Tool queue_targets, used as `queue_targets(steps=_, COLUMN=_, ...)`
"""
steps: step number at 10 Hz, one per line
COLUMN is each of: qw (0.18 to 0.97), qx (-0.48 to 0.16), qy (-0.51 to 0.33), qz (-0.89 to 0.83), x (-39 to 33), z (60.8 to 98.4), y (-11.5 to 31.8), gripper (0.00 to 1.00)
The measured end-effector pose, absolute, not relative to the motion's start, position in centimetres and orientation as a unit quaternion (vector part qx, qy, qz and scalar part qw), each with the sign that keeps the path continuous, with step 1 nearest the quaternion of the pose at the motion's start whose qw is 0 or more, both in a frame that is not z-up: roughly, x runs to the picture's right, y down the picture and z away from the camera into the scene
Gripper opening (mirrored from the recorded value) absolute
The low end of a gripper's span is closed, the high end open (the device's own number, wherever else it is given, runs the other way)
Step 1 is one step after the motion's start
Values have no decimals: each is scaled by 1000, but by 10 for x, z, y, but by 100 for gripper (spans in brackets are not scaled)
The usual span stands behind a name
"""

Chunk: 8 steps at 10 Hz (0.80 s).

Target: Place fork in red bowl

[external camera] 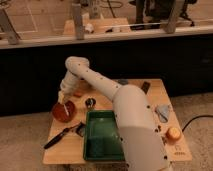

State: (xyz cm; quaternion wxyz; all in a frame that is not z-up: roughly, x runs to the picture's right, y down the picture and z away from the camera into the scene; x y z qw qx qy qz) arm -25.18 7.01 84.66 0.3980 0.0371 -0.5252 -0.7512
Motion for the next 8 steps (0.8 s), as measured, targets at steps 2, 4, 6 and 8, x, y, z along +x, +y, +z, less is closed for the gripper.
queue_targets(steps=2, qw=398, qx=37, qy=-524, qz=-752, x=-251, z=847, y=71, gripper=75)
queue_targets(steps=4, qw=397, qx=39, qy=-522, qz=-753, x=-253, z=847, y=73, gripper=80)
queue_targets(steps=6, qw=399, qx=41, qy=-518, qz=-756, x=-251, z=845, y=73, gripper=80)
queue_targets(steps=8, qw=403, qx=43, qy=-514, qz=-756, x=-247, z=843, y=71, gripper=80)
